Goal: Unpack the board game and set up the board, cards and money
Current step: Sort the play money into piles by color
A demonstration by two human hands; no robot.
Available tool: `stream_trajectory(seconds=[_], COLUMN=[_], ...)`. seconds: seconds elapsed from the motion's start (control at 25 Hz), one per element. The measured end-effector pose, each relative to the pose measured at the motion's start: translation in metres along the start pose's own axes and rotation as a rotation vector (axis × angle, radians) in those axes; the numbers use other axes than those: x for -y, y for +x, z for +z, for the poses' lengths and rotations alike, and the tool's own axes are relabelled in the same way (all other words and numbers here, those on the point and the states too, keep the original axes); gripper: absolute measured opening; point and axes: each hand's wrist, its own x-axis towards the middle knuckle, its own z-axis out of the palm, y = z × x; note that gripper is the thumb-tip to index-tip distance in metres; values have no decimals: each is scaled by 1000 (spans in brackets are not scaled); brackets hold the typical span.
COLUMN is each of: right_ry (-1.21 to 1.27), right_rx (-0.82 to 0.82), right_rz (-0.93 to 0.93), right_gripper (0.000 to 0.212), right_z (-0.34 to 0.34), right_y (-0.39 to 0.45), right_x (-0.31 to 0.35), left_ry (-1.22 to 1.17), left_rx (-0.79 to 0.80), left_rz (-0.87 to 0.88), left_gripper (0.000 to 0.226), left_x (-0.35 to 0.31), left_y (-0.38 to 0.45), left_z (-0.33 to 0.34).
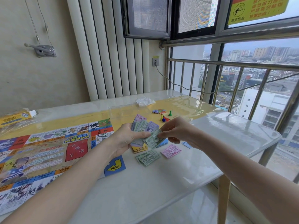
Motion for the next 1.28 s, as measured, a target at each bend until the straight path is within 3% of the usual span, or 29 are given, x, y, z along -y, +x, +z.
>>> stream_trajectory(seconds=[0.2,0.36,0.56,0.68,0.8,0.92,1.0,1.12,1.28], right_ry=[-8,-133,-685,-837,-454,-17,-3,-73,100], right_rx=[63,160,22,-53,-127,-50,-12,-42,-249], right_rz=[32,54,-52,-90,-124,-108,-105,-66,39], right_gripper=[9,12,25,29,18,9,5,5,15], right_z=[2,20,43,41,30,19,12,2,-19], right_y=[0,2,5,2,5,4,2,3,7], right_x=[-4,-5,-8,-5,2,8,9,3,-16], left_ry=[8,35,96,114,151,203,228,185,82], left_rx=[-169,-172,-115,-74,5,59,72,73,13], left_rz=[9,2,-17,-32,-46,-47,-41,-19,11], left_gripper=[21,20,17,16,15,24,33,24,12], left_x=[-4,-1,7,8,5,2,-1,-2,-1], left_y=[-1,-6,-9,-11,-13,-12,-8,-3,10], left_z=[-16,-27,-31,-31,-28,-19,-11,2,15])
